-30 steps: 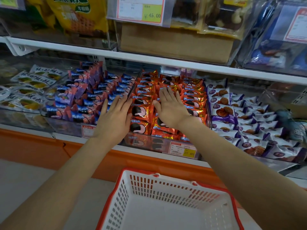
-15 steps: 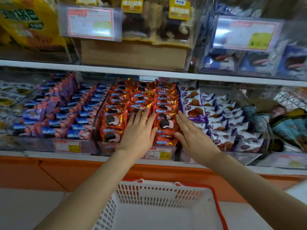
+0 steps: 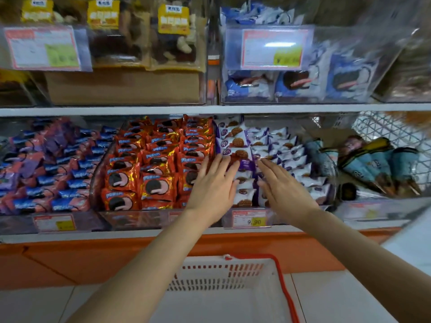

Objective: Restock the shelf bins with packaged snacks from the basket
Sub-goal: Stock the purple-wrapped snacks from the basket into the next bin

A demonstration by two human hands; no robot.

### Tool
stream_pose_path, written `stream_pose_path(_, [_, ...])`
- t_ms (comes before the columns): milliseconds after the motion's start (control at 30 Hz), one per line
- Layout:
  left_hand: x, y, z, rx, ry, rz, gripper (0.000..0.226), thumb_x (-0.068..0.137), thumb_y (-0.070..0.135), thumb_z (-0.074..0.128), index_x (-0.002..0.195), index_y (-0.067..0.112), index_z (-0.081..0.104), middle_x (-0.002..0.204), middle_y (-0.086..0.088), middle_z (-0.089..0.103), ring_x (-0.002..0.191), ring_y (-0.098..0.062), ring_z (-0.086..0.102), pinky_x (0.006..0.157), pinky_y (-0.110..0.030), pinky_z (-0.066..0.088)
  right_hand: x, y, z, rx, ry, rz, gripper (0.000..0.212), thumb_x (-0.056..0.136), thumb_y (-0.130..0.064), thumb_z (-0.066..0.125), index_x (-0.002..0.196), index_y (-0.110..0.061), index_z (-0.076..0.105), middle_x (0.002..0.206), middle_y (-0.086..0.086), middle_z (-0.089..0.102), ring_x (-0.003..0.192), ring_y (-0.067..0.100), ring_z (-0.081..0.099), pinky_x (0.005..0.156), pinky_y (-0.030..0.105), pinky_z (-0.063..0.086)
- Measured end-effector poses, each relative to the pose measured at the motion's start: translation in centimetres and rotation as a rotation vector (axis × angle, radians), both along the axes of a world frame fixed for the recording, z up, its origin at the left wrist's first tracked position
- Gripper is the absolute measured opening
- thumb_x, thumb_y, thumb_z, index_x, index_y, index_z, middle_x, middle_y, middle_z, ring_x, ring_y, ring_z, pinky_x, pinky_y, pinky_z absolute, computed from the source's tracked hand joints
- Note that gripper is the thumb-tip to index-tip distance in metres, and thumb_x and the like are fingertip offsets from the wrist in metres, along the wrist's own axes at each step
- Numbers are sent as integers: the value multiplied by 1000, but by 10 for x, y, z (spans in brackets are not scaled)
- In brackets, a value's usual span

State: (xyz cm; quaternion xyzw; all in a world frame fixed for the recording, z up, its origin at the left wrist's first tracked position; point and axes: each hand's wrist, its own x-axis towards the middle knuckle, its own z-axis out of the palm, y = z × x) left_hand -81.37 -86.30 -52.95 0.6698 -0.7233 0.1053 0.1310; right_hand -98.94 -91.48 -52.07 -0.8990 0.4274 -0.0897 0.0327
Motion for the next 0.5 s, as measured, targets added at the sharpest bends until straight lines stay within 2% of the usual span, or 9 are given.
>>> stream_pose_path(67, [-7,-7,0,29,-20,-9,52,103,38,22,151,21,20,158,-4,18,147,-23,8,118,-43,-5,-7,-3,0,71,-35,-27,55,102,-34,25,152,-16,9,158,2,15,144,16,18,113,24,20])
stream_pose_path(133, [-10,-12,1,36,-27,-7,52,103,40,21,152,22,18,159,-3,17,147,-21,7,117,-42,-6,-3,-11,1,147,-133,-74,52,103,-30,29,152,-15,16,156,5,23,140,21,29,108,29,31])
stream_pose_path(200, [-8,-14,5,0,5,13,51,103,38,25,150,21,23,157,-2,24,146,-21,12,116,-41,-7,11,-26,7,208,-344,-133,45,103,-24,34,146,-11,31,144,13,42,123,25,49,95,31,41])
stream_pose_path(267, [1,-15,10,-23,41,62,50,102,37,29,149,21,27,155,-1,29,146,-21,14,117,-43,-5,31,-48,16,286,-513,-197,37,102,-20,38,136,-6,45,128,16,56,99,25,60,77,24,44])
stream_pose_path(333, [11,-17,12,3,34,81,49,101,38,32,148,22,30,154,1,31,146,-23,14,117,-45,1,53,-71,23,353,-552,-238,25,102,-19,41,114,-4,58,102,13,63,91,29,58,62,20,39])
stream_pose_path(400, [17,-17,12,30,1,55,49,100,38,37,146,22,34,152,0,34,145,-24,16,116,-45,3,70,-90,24,375,-555,-275,21,101,-19,44,88,-8,55,75,6,54,77,23,52,48,24,31])
stream_pose_path(433, [17,-18,12,36,-3,43,49,100,37,40,146,23,35,152,0,35,145,-25,16,116,-45,4,75,-96,24,374,-554,-301,24,100,-19,45,80,-8,53,68,3,50,69,20,49,46,23,29])
stream_pose_path(500, [16,-21,13,42,9,34,50,99,35,44,146,24,35,152,-1,34,145,-24,16,116,-45,6,80,-106,21,363,-546,-343,33,98,-20,50,67,-9,53,62,3,48,61,17,47,51,24,33])
